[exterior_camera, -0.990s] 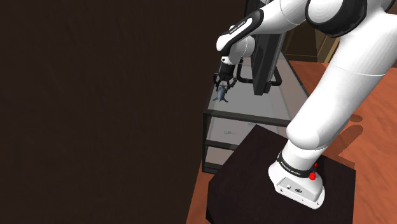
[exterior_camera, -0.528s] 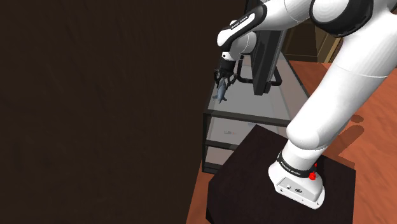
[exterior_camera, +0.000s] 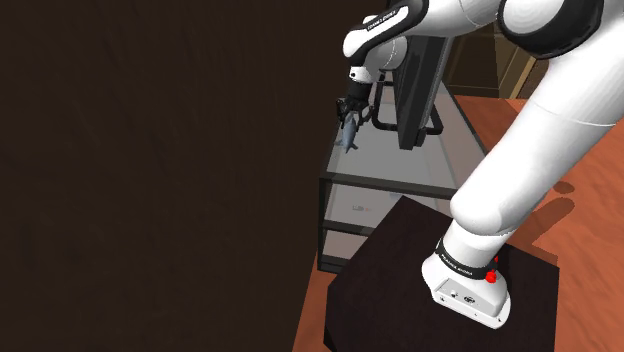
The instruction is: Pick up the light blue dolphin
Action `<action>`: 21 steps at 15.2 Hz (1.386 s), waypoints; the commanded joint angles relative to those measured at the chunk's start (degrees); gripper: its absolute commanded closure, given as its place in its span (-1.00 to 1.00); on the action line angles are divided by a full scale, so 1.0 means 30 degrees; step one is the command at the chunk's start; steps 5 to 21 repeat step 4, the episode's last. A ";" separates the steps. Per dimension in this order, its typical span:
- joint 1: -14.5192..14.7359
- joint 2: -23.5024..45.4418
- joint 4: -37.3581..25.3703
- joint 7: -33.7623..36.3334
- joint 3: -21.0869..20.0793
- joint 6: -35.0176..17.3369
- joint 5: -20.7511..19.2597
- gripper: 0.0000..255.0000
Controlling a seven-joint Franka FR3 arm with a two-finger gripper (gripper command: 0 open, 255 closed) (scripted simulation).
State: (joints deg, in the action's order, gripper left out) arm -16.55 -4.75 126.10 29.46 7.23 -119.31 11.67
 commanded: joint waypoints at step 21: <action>-0.0029 -0.0384 -0.0465 0.0186 0.0011 0.0832 -0.0148 1.00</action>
